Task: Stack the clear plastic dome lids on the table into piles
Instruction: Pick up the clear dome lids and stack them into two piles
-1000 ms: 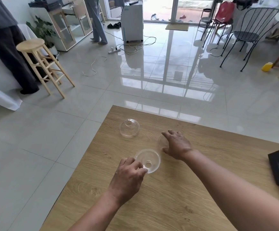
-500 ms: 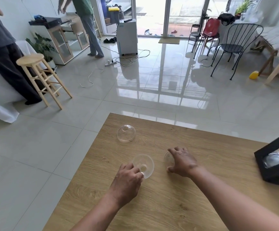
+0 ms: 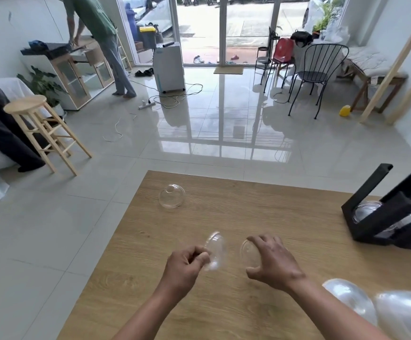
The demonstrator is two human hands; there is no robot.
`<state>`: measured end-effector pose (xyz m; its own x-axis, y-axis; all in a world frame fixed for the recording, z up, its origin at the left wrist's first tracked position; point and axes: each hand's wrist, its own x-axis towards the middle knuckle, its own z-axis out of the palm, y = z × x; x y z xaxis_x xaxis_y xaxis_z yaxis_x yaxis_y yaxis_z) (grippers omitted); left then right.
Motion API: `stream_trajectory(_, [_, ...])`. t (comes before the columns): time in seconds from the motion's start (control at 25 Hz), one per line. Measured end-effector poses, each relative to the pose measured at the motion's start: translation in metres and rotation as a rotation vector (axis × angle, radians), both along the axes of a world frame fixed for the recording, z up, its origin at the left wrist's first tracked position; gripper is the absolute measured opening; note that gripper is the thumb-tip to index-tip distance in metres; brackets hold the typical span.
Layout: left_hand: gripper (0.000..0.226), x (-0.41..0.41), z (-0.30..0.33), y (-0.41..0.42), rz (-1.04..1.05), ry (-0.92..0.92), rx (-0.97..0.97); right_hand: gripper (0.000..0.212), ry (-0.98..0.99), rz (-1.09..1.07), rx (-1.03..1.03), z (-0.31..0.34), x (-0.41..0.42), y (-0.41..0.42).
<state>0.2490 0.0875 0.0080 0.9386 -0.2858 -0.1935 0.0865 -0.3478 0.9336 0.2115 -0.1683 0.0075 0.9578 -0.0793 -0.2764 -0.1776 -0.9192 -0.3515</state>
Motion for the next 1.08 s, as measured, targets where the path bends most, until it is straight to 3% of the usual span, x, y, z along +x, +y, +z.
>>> stream_trajectory(0.16, [0.011,-0.018,-0.017,0.001,0.093,0.321,-0.172,0.088,-0.086,-0.039,0.012,0.012,-0.027,-0.011])
stream_trajectory(0.32, [0.025,-0.031,-0.031,0.0,0.225,0.385,-0.132,0.087,-0.088,-0.051,0.01,0.013,-0.049,-0.021])
stream_trajectory(0.52, [0.04,-0.044,-0.034,-0.007,0.16,0.029,0.397,0.088,-0.014,-0.044,0.017,0.002,-0.068,-0.023])
stream_trajectory(0.64, [0.05,-0.048,-0.025,-0.02,0.101,-0.071,0.483,0.088,0.013,-0.033,0.018,-0.004,-0.074,-0.021])
stream_trajectory(0.76, [0.078,-0.047,-0.02,-0.031,-0.011,-0.152,0.535,0.087,0.026,-0.022,0.019,-0.008,-0.076,-0.022])
stream_trajectory(0.92, [0.112,-0.044,-0.032,-0.04,-0.263,-0.27,0.811,0.088,0.042,-0.004,0.015,-0.01,-0.078,-0.023])
stream_trajectory(1.08, [0.11,-0.039,-0.04,-0.047,-0.347,-0.38,0.921,0.088,0.037,0.009,0.026,-0.008,-0.078,-0.024])
